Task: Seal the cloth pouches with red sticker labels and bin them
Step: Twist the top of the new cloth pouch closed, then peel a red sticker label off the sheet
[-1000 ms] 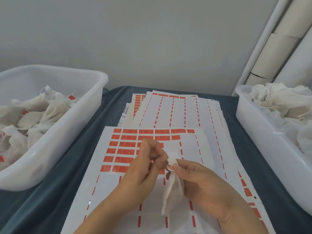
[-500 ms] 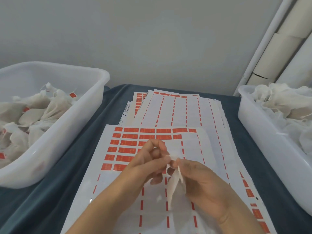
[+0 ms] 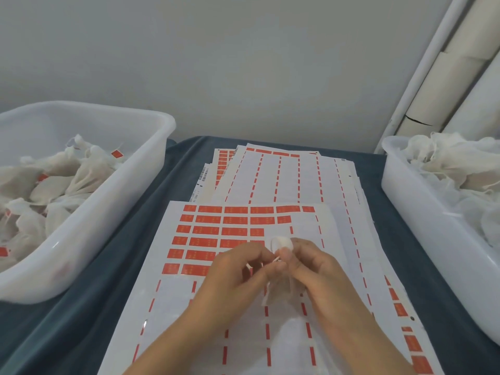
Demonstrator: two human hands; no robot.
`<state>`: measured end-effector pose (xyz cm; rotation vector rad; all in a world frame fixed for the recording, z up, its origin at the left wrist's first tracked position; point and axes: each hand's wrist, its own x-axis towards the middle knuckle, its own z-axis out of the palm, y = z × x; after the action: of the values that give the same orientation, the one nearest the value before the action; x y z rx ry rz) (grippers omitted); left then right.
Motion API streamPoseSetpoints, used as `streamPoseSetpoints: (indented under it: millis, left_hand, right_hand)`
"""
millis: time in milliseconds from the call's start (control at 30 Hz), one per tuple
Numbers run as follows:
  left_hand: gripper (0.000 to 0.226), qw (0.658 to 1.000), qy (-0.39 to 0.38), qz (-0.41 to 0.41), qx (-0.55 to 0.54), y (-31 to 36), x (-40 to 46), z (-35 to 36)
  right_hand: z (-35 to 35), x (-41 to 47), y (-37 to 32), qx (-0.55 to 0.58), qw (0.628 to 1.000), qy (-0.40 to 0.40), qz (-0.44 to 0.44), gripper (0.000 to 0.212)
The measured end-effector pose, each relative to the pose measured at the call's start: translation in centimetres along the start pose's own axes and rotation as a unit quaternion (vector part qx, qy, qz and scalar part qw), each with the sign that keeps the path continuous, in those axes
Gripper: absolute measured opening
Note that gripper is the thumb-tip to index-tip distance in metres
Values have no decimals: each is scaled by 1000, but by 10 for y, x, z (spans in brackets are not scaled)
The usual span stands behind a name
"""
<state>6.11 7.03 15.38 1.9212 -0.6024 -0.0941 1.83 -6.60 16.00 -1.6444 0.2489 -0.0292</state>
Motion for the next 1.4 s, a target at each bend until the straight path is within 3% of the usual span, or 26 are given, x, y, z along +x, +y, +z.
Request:
streamPoseSetpoints:
  millis: [133, 300, 567, 800, 900, 1000, 1033, 1100, 1167, 1300, 1400]
  left_hand:
    - [30, 987, -16, -61, -149, 2, 2, -8]
    - [26, 926, -9, -161, -341, 0, 5, -22]
    - [15, 818, 83, -154, -547, -3, 10, -29]
    - [15, 801, 100, -180, -562, -3, 9, -21]
    - [18, 806, 57, -166, -566, -1, 7, -23]
    - [27, 779, 49, -144, -608, 6, 7, -32]
    - [27, 798, 73, -134, -583, 9, 7, -38]
    - [25, 878, 123, -118, -447, 16, 5, -47]
    - [22, 926, 143, -96, -335, 22, 5, -50]
    - [14, 983, 108, -106, -106, 22, 24, -35]
    - [23, 991, 103, -82, 28, 12, 53, -7]
  right_hand:
    - [-2, -1, 0, 48, 998, -49, 4, 33]
    - [1, -1, -3, 109, 991, -66, 36, 19]
    - [10, 2, -1, 161, 982, -96, 19, 18]
    - [8, 0, 0, 103, 988, -114, -10, 27]
    - [4, -1, -1, 77, 987, -137, -16, 30]
    - [-1, 0, 3, -20, 997, -52, -49, 29]
    - [-5, 3, 5, -71, 995, 17, -69, 27]
    - [-16, 10, 7, -166, 970, 149, -96, 20]
    - [-30, 19, 10, -195, 952, 225, -76, 27]
    - [-48, 32, 9, -107, 969, 219, 31, 50]
    - [-53, 42, 3, -40, 976, 194, 88, 52]
